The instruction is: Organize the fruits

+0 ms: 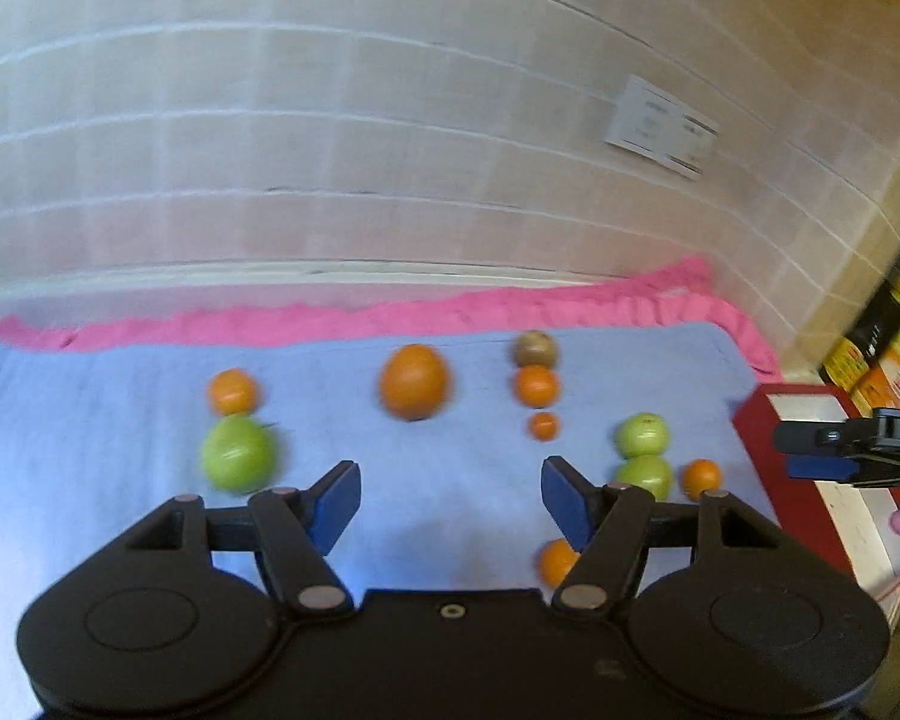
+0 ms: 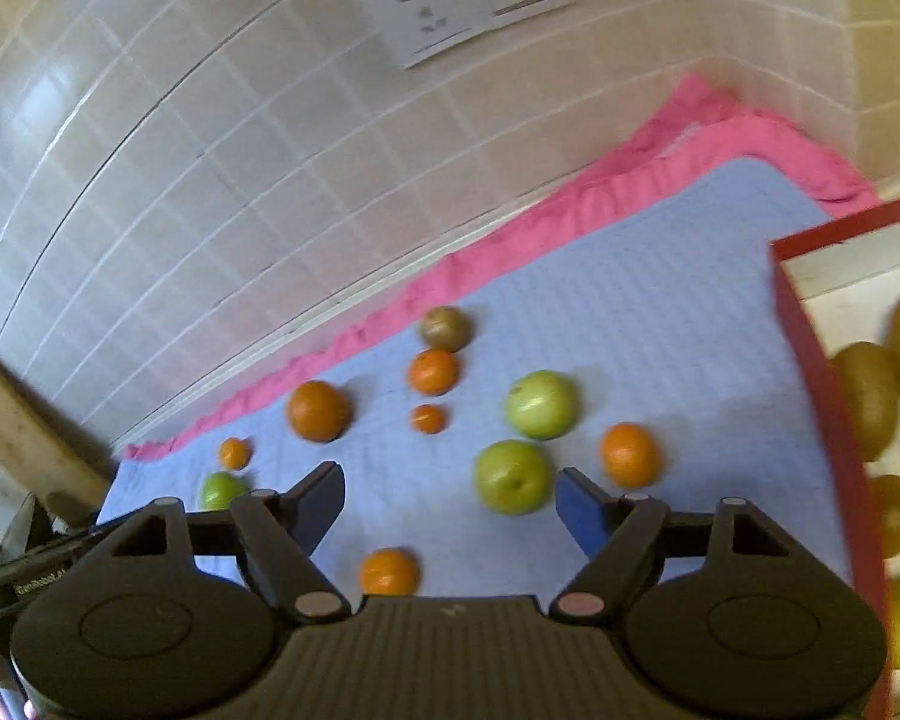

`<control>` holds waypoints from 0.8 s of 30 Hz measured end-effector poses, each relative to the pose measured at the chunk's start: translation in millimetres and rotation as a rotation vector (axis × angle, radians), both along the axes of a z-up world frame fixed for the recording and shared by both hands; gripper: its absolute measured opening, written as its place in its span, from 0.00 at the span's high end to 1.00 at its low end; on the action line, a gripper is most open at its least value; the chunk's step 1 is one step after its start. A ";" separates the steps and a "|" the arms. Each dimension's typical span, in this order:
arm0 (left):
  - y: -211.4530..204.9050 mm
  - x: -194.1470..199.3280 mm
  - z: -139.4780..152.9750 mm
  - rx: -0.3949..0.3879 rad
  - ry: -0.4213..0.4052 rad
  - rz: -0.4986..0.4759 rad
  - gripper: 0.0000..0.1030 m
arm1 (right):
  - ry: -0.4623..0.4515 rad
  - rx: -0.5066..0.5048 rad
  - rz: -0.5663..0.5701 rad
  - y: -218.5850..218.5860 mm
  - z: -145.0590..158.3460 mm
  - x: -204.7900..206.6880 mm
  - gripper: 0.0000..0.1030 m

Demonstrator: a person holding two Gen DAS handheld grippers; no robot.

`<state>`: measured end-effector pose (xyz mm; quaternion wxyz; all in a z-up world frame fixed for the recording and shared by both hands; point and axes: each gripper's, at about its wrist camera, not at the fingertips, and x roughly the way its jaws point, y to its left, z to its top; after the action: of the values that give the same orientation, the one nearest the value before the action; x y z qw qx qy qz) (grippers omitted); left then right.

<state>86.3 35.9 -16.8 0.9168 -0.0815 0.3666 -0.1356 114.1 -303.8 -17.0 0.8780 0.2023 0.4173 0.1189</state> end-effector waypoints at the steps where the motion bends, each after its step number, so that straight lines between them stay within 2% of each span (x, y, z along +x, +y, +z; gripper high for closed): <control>1: 8.5 -0.1 -2.9 -0.006 0.007 0.017 0.23 | -0.003 -0.010 0.003 3.4 0.8 0.1 0.23; 6: 41.2 7.7 -18.3 0.004 0.066 0.064 0.23 | -0.012 -0.055 -0.012 4.7 8.6 -3.9 0.22; 11: 50.8 26.2 -22.2 -0.019 0.075 0.062 0.23 | 0.004 -0.036 -0.083 -14.9 -0.4 -1.4 0.21; 17: 30.0 59.9 -25.9 -0.036 0.094 -0.005 0.23 | 0.033 -0.038 -0.150 -34.0 -11.4 1.6 0.21; 24: -2.3 111.0 -40.5 0.020 0.103 -0.069 0.23 | 0.130 -0.024 -0.174 -38.7 -37.9 20.4 0.21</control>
<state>197.3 33.6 -57.3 0.8924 -0.0666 0.4170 -0.1592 134.6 -342.5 -54.9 0.8584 0.2345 0.4557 0.0237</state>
